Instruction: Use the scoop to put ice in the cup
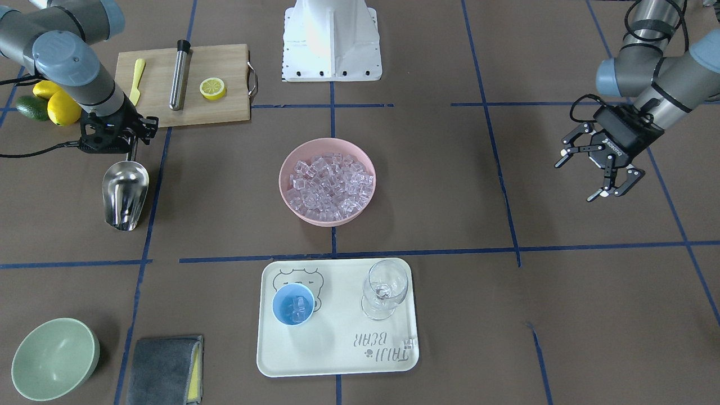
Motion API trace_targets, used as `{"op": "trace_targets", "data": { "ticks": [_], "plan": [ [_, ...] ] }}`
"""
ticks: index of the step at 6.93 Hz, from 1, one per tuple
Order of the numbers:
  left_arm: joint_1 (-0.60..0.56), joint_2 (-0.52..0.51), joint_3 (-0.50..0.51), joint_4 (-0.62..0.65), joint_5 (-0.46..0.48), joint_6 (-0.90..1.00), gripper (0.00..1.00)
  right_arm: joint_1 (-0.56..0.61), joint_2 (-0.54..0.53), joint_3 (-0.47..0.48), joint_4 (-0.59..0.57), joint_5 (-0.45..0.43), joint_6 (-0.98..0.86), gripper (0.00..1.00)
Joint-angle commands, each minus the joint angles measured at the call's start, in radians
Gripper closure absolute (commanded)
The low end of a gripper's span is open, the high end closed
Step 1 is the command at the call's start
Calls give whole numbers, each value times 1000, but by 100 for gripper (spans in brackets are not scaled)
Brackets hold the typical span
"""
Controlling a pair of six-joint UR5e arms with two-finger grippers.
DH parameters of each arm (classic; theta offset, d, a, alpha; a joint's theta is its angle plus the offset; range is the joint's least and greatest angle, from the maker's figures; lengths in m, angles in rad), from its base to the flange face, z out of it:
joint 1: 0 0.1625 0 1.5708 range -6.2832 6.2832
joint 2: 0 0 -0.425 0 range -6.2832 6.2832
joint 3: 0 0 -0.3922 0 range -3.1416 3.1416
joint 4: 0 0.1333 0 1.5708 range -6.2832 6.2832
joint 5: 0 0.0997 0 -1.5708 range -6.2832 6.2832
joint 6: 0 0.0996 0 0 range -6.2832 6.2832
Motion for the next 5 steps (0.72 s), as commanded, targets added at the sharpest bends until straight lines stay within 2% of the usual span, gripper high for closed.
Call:
{"op": "trace_targets", "data": {
  "ticks": [1, 2, 4, 5],
  "plan": [
    [-124, 117, -1, 98, -4, 0, 0, 6, 1, 18, 1, 0, 0, 0],
    [-167, 115, -8, 265, -6, 0, 0, 47, -12, 61, 1, 9, -7, 0],
    [-231, 112, -92, 622, -6, 0, 0, 149, -32, 124, -1, 20, -14, 0],
    [-263, 121, -125, 713, -7, 0, 0, 224, -34, 121, -1, 61, -20, 0]
  ]
}}
